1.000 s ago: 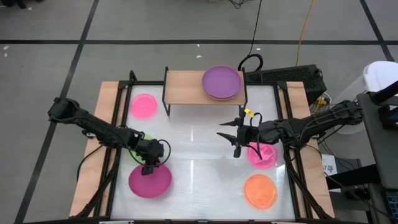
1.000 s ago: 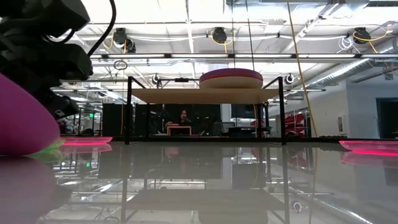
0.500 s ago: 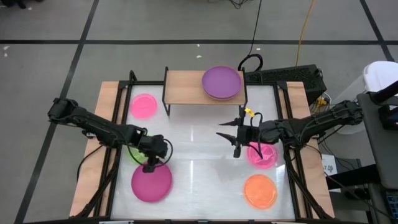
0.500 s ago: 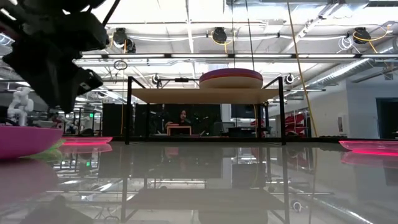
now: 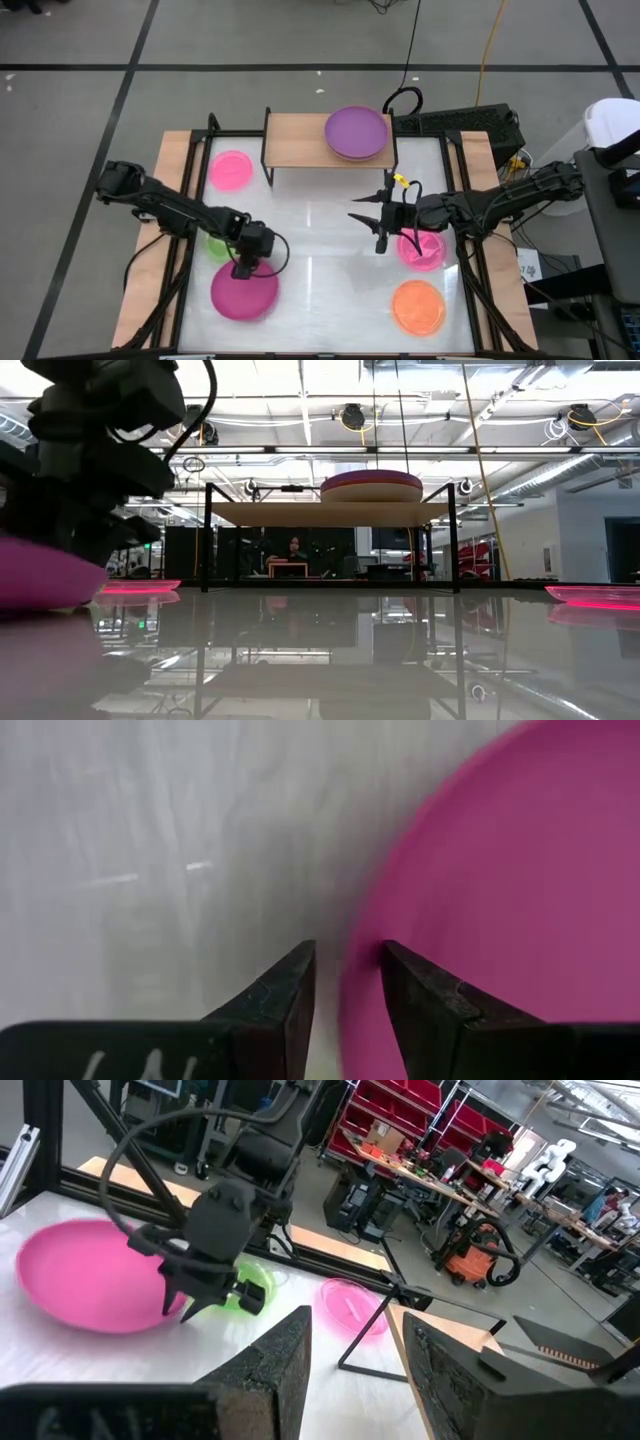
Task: Place and stack plates onto a shelf
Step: Stack the pink plate on top of the purple plate on the shelf
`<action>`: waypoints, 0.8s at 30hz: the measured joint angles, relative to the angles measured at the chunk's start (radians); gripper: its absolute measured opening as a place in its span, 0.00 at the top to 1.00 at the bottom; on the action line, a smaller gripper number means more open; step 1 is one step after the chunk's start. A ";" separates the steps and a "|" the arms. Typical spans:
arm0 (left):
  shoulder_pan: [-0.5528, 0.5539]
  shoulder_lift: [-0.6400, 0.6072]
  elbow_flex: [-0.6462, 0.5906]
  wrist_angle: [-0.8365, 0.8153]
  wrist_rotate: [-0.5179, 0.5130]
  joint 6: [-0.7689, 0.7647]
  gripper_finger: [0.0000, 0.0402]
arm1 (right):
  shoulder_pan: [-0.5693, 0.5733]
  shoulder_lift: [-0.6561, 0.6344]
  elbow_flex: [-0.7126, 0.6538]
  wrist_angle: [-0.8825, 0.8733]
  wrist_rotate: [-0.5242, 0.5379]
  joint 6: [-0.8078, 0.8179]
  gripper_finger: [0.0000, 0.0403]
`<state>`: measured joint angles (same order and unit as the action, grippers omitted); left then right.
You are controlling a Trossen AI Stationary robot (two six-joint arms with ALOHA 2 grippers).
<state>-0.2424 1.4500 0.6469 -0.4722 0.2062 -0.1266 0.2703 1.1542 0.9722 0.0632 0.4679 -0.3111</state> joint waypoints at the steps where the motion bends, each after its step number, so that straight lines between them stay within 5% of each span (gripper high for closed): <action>1: 0.000 0.009 0.002 0.001 0.003 0.008 0.70 | 0.000 0.000 0.000 0.000 0.000 0.000 0.65; 11: 0.023 -0.001 0.029 -0.002 0.030 0.092 0.96 | 0.000 0.000 -0.008 0.011 0.000 -0.001 0.65; 24: 0.080 -0.081 0.380 -0.049 -0.129 0.297 0.97 | 0.006 -0.007 -0.074 0.137 0.003 -0.068 0.65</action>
<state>-0.1628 1.3692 1.0268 -0.5217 0.0773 0.1709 0.2763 1.1472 0.8982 0.2003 0.4711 -0.3791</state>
